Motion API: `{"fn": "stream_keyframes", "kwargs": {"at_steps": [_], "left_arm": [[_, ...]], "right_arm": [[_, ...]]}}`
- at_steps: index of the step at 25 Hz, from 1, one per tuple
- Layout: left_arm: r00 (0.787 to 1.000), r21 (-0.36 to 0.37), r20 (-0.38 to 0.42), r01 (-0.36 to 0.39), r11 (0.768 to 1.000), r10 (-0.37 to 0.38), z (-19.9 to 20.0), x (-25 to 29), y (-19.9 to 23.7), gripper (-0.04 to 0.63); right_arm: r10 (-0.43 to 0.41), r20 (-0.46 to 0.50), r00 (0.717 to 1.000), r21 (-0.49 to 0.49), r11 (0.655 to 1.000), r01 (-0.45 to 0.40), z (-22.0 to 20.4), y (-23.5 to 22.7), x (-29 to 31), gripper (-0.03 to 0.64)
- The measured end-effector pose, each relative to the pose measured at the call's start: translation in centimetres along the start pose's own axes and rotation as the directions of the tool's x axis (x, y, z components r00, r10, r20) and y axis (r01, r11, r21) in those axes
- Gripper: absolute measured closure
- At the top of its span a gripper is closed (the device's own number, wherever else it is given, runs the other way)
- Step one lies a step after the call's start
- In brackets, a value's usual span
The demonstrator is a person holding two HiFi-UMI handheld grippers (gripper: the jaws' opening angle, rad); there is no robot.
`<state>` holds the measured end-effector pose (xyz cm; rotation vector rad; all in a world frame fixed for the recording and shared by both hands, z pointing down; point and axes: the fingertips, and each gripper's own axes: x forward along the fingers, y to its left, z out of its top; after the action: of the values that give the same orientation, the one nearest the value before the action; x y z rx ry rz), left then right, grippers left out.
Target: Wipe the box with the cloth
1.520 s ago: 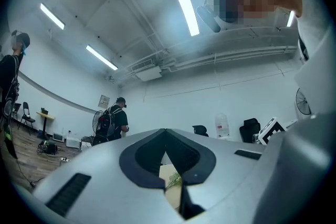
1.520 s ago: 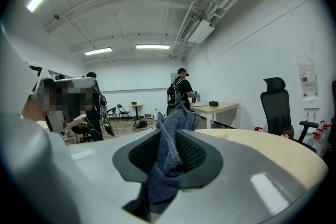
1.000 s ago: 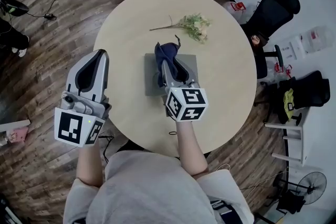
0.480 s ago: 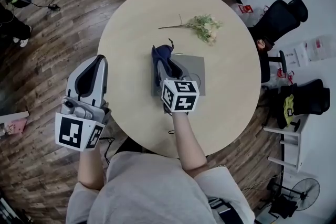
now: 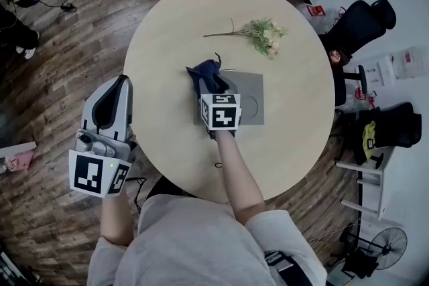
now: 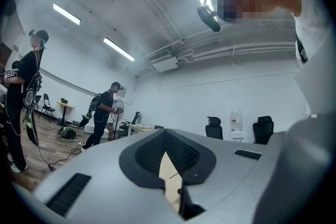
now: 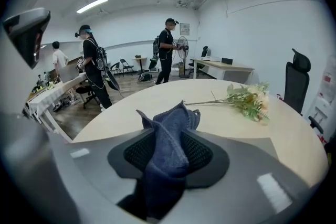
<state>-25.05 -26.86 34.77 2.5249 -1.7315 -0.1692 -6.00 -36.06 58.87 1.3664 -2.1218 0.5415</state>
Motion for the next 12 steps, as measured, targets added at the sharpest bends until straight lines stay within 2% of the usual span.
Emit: {"fn": "stream_keyframes", "kwargs": {"at_steps": [4,8,12], "left_arm": [[1.0,-0.004,-0.005,0.007,1.0,-0.007,-0.3,0.7,-0.1,0.588],[1.0,-0.011,-0.003,0.024,1.0,-0.024,-0.4,1.5,-0.3,0.587],[0.999,-0.005,-0.002,0.05,0.999,-0.05,-0.2,2.5,-1.5,0.588]], "right_arm": [[-0.023,-0.042,0.999,-0.067,0.998,0.02,-0.6,0.2,0.9,0.446],[0.018,-0.057,0.998,-0.138,0.99,-0.026,-0.2,1.6,1.5,0.504],[0.024,-0.032,0.999,-0.111,0.993,-0.027,0.0,0.2,1.4,0.514]]}}
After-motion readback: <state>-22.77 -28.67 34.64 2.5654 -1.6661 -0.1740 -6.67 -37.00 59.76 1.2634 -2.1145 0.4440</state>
